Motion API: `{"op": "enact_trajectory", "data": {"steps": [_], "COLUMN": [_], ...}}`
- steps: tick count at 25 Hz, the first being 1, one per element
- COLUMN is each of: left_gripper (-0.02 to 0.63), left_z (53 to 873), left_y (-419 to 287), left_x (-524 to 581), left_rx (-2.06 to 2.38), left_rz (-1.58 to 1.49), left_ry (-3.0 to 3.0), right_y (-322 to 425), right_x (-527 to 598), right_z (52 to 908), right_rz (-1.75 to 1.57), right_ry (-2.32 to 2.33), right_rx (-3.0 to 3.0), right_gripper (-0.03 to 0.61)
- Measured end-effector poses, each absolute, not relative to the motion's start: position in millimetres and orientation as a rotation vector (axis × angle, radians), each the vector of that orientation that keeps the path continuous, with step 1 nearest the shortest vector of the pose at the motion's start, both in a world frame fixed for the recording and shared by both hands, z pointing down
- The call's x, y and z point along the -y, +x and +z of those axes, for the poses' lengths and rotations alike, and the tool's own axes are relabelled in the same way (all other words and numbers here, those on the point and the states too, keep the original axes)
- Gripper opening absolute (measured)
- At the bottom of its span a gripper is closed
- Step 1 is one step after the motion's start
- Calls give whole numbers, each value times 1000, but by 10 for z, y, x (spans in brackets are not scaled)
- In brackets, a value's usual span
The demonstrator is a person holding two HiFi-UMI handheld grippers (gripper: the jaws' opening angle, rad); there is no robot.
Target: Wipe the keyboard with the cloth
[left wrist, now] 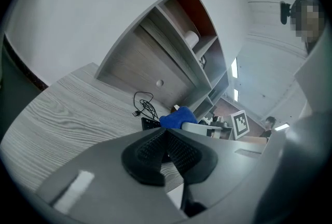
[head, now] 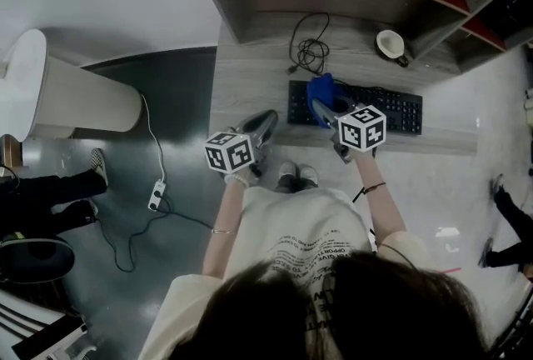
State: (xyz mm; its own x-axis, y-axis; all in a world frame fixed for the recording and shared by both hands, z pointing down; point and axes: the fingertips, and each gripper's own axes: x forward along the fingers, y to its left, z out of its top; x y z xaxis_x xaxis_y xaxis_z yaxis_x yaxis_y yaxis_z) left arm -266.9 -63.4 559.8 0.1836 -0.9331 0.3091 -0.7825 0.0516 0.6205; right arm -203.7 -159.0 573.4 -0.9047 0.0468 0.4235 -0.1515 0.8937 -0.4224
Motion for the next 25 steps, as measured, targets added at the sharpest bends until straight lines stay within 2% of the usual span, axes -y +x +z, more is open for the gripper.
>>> {"op": "enact_trajectory", "data": {"steps": [25], "left_gripper": [-3], "left_z": [5542], "left_y": [-2811], "left_x": [347], "left_rx": [1714], "left_rz": [-298], "left_ry": [1703], "right_y": [-2422], "right_x": [1253], "right_z": [5715], "right_rz": [671], "right_ry": [-67], "right_rx": [2631], "right_gripper": [52]}}
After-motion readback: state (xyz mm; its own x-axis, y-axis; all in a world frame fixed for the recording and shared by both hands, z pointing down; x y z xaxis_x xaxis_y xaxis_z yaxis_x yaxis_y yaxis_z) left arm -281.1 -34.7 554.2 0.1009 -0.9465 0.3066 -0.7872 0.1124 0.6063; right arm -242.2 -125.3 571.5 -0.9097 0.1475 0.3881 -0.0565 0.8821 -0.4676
